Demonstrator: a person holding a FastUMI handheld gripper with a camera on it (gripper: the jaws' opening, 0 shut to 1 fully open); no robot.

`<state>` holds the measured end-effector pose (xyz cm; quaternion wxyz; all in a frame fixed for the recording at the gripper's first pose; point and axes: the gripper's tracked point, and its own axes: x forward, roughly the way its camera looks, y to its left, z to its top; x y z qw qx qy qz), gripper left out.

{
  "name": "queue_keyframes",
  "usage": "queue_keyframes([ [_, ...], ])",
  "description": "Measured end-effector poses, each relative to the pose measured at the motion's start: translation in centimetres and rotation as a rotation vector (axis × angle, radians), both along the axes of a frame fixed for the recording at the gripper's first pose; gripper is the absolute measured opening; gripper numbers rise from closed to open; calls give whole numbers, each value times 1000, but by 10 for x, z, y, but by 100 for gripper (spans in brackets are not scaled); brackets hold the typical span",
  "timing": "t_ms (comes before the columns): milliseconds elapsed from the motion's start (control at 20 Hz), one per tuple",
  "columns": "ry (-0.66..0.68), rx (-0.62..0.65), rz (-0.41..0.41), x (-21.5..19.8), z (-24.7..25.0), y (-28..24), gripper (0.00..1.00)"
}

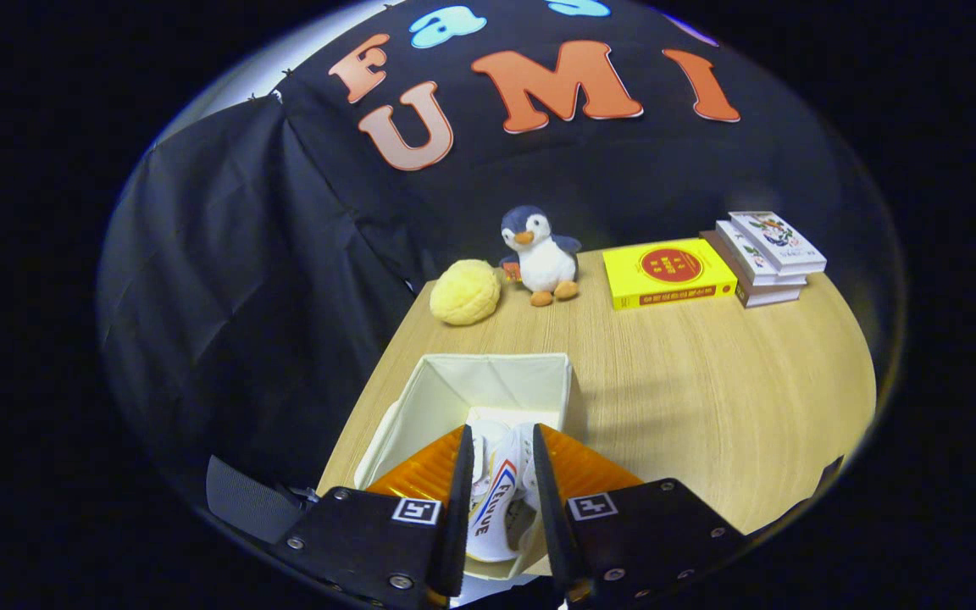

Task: Open the storage box then place both shoes into the box .Put the left shoe in first, then the right shoe, with the right side of both shoes facing outward in a uniform manner.

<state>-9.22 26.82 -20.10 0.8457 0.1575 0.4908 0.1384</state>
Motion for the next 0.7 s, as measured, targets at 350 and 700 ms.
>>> queue_keyframes([
  [350,-210,-40,-35,40,50,-72,73],
  [700,-419,-137,-115,68,92,-167,79],
])
